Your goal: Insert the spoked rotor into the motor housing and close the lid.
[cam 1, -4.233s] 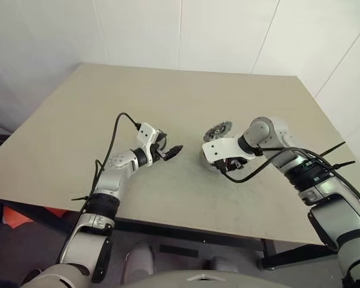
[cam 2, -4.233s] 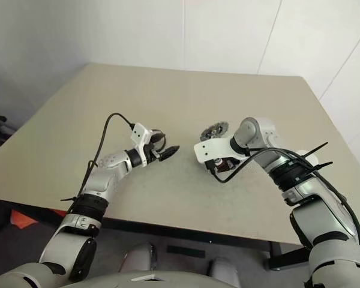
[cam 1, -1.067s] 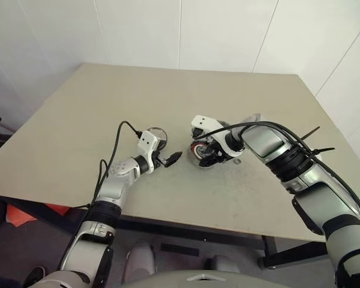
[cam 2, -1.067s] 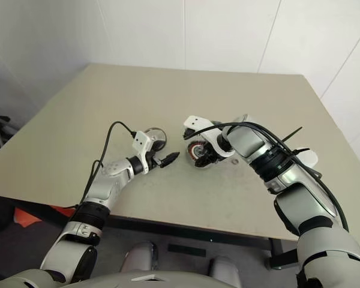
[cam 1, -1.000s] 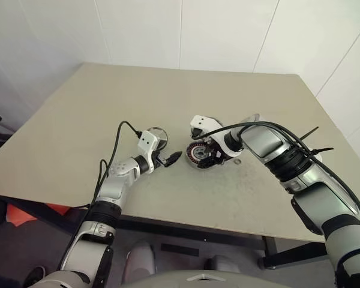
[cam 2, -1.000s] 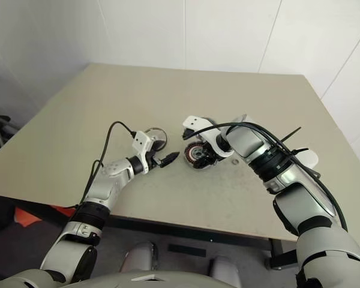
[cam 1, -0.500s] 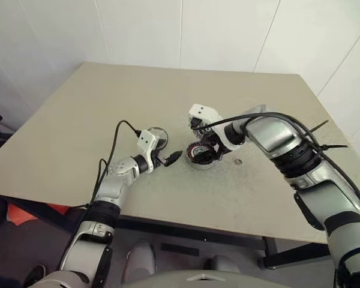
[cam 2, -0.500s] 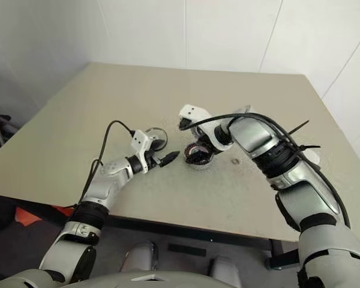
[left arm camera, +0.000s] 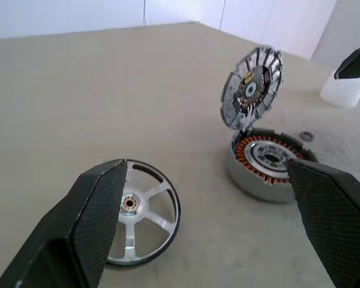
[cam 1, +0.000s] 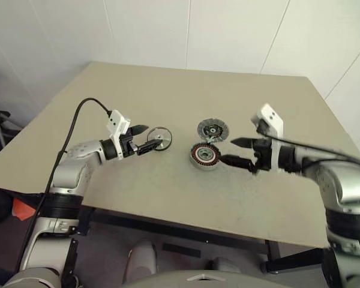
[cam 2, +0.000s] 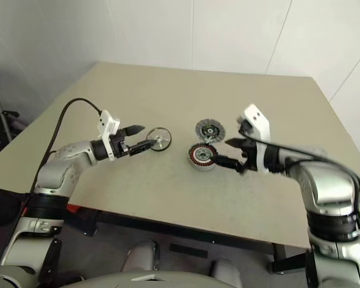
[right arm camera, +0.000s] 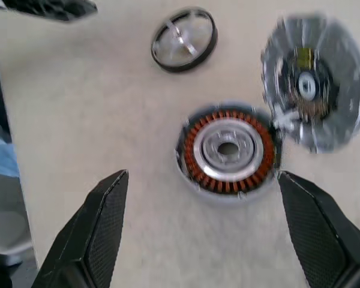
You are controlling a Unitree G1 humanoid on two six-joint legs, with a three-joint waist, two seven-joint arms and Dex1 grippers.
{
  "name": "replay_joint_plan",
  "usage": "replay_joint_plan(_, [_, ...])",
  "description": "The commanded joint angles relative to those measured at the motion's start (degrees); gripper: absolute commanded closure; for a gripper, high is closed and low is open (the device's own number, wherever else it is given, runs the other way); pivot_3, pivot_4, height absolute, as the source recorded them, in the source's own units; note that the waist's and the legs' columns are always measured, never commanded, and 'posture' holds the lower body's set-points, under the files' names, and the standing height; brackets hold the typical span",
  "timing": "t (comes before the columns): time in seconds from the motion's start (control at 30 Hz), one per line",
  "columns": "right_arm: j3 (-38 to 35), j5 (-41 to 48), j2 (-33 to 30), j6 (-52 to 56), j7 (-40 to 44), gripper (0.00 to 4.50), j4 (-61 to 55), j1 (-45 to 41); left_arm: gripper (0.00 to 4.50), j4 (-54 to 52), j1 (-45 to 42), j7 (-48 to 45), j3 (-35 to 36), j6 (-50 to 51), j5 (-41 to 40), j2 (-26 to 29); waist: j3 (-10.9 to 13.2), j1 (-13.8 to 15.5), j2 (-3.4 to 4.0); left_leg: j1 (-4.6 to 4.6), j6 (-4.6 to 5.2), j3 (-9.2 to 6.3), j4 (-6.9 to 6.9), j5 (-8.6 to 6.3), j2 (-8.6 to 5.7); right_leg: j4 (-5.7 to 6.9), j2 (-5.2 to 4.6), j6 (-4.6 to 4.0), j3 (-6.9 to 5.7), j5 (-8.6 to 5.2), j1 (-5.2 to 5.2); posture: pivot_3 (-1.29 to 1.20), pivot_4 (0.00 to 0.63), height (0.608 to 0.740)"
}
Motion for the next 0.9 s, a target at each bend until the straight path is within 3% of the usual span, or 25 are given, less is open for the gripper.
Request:
replay_joint_plan(0.03, [1.1, -1.5, 1.7, -7.7, -3.9, 0.03, 2.4, 2.1, 0.00, 3.9, -4.3, -1.4, 0.3, -2.2, 0.0, -1.0, 0.0, -0.3, 0.00, 0.01, 0.02, 0.00, 0.01, -0.01, -0.01, 0.03, -0.02, 0.00, 0.00, 0.00, -0.01, 0.00, 0.000, 0.740])
replay_joint_plan(0.27, [1.8, -3.5, 4.1, -15.4, -10.6, 0.03, 14.2, 0.0, 0.00, 5.6, -6.8, -1.5, -0.1, -2.1, -1.2, -6.4, 0.0, -0.5, 0.00, 0.18, 0.04, -0.01, 0.00, -0.02, -0.05, 0.04, -0.13, 0.03, -0.03, 0.05, 0.02, 0.00, 0.000, 0.740])
replay_joint_plan(0.5, [2.1, -4.4, 1.7, -17.7, -11.7, 0.03, 21.2, -1.4, 0.00, 5.3, -6.3, -1.7, -0.3, -2.6, -0.7, -7.1, 0.0, -0.4, 0.00, -0.04, 0.04, -0.01, 0.02, 0.00, 0.06, -0.03, -0.06, -0.11, -0.16, 0.15, -0.08, 0.00, 0.000, 0.740])
replay_joint_plan(0.9, [4.4, -5.2, -1.1, -19.7, -10.4, 0.03, 23.0, 1.0, 0.00, 3.6, -4.2, 0.0, -0.3, -3.1, -0.3, -7.6, 0.0, -0.4, 0.00, 0.01, 0.27, 0.00, 0.05, -0.14, 0.06, -0.07, -0.08, -0.10, -0.16, 0.14, 0.00, 0.00, 0.000, 0.740])
